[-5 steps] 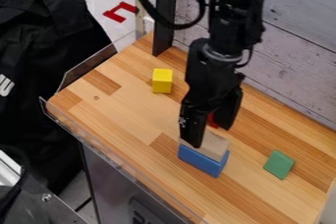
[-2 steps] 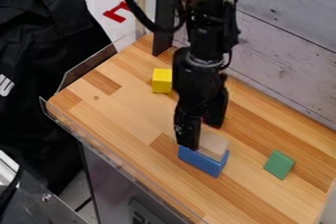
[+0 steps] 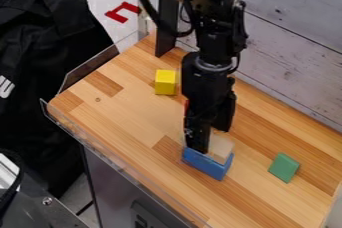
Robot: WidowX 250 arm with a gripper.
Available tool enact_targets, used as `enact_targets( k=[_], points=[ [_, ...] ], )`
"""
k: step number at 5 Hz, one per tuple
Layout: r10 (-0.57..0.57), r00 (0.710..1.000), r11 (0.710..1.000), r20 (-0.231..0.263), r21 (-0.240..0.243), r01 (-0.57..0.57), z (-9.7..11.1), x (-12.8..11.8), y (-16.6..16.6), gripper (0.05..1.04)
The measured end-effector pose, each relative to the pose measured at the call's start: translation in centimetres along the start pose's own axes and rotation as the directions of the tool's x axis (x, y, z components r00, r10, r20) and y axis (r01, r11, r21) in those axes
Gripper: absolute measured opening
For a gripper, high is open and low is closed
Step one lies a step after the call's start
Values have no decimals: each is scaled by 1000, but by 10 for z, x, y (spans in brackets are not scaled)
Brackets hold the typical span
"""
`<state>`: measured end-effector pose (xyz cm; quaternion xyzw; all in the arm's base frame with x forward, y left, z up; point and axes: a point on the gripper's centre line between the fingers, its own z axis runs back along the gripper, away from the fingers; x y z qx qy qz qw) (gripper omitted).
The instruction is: Put the rectangle on top of the red arch
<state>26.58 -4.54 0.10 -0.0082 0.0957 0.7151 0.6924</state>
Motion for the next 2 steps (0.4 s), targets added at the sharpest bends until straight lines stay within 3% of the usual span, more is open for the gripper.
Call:
enact_targets(
  k=[1, 2],
  points=[
    [0, 1000, 1000, 13, 9, 0, -2, -1, 1, 666],
    [1, 999, 1000, 37, 19, -2, -1, 2, 2, 526]
  ],
)
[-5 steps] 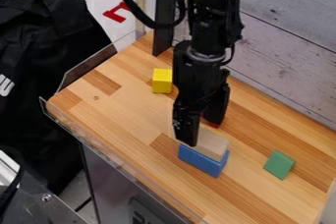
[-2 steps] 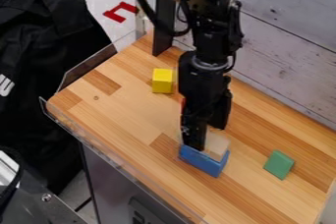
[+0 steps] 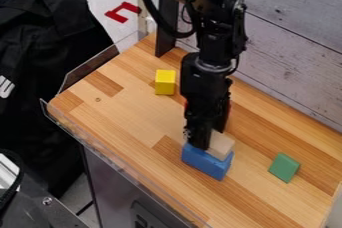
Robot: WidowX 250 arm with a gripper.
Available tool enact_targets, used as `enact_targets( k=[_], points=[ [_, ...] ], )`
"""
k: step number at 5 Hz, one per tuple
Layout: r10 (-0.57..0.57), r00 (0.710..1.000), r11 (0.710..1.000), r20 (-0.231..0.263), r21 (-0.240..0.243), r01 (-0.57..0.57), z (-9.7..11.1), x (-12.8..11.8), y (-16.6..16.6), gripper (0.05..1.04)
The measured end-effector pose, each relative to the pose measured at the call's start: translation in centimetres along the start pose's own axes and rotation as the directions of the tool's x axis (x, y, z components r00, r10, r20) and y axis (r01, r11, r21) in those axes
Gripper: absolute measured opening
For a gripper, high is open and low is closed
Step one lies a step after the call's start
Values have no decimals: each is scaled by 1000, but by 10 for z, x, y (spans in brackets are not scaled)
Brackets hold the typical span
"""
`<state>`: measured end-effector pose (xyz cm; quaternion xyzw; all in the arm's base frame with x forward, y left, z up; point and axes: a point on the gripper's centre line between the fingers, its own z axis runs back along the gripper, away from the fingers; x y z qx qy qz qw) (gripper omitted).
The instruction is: Put the rectangle on top of the red arch
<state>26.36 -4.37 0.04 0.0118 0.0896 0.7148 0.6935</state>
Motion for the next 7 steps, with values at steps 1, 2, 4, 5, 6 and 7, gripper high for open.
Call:
enact_targets(
  k=[1, 2, 4, 5, 6, 7],
  points=[
    [-3, 1000, 1000, 28, -13, 3, 14, 0, -2, 526],
    [3, 999, 998, 39, -60, -1, 29, -1, -5, 526],
    [-19, 997, 992, 80, -122, 28, 54, 11, -27, 526],
    [14, 999, 990, 45, -139, -8, 50, 22, -32, 526],
    [53, 999, 989, 7, -142, -51, 41, 30, -28, 526],
    [93, 995, 986, -24, -139, -96, 32, 35, -28, 525]
  ],
)
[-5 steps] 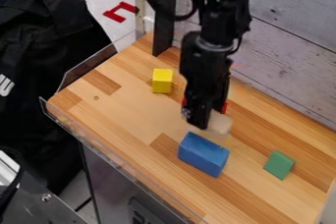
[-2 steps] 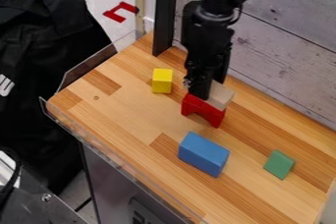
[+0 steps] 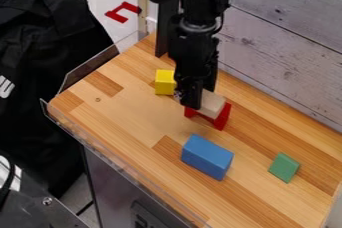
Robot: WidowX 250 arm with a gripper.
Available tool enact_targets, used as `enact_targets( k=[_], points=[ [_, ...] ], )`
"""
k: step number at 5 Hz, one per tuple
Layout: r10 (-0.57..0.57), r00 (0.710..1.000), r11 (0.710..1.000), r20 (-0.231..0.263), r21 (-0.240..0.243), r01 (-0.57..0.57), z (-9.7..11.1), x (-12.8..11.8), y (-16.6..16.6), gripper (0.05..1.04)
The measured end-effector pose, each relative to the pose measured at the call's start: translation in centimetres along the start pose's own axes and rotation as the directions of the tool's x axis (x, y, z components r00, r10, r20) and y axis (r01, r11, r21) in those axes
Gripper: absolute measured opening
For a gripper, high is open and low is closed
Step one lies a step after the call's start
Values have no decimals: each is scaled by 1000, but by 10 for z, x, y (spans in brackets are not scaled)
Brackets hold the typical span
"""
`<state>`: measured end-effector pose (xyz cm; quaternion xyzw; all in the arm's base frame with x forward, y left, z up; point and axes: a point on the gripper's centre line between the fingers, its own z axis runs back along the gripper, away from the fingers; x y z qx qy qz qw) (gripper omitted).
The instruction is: Put the rectangle on top of the red arch
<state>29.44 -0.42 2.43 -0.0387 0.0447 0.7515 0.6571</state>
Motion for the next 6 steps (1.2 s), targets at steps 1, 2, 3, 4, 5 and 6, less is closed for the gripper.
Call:
enact_targets(
  k=[1, 2, 3, 4, 5, 6],
  points=[
    [6, 1000, 1000, -4, 14, -6, -6, 2, -3, 525],
    [-8, 1000, 1000, 8, 13, 8, -2, 0, -14, 526],
    [-16, 1000, 1000, 7, 2, 16, 1, -4, -20, 525],
    [-15, 1000, 1000, 16, 6, 15, 0, -3, -25, 525],
    [-13, 1000, 1000, 16, 19, 13, -5, -3, -25, 526],
    [-2, 1000, 1000, 7, 31, 2, -13, -4, -24, 525]
  ],
)
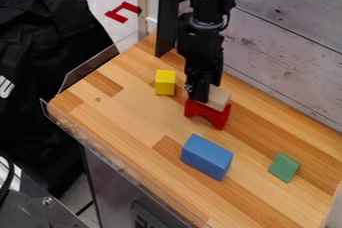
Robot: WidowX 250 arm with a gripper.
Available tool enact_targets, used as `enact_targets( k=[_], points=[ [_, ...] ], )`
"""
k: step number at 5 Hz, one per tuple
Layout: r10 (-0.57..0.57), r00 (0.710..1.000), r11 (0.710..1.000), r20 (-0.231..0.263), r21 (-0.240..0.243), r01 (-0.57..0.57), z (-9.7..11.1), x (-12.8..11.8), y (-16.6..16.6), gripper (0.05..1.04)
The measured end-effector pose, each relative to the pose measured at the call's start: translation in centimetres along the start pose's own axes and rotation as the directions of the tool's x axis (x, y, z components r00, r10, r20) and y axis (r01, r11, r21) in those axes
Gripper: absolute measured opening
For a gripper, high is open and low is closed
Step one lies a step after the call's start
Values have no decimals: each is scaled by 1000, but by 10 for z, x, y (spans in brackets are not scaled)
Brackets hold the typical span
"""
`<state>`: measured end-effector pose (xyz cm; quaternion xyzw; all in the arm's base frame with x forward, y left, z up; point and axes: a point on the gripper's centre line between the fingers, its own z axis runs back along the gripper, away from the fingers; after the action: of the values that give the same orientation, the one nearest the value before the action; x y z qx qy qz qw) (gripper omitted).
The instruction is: Put the rectangle on top of the red arch
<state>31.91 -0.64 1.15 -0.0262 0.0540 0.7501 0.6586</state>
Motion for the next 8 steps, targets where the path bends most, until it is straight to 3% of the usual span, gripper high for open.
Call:
enact_targets(
  k=[2, 3, 4, 5, 6, 7, 8],
  points=[
    [4, 1000, 1000, -19, -7, -4, -6, -7, -2, 525],
    [-6, 999, 1000, -32, 6, 6, -10, -10, -1, 593],
    [-9, 1000, 1000, -30, 3, 9, -11, -9, -1, 871],
    [8, 1000, 1000, -27, 11, -8, -11, -8, 4, 1007],
    [0, 1000, 1000, -5, -29, -1, 9, -9, 3, 1000],
    [-79, 996, 994, 48, -78, 82, 39, -28, 2, 1000],
    [-261, 959, 960, 112, -71, 270, 61, -52, 14, 1000]
  ],
)
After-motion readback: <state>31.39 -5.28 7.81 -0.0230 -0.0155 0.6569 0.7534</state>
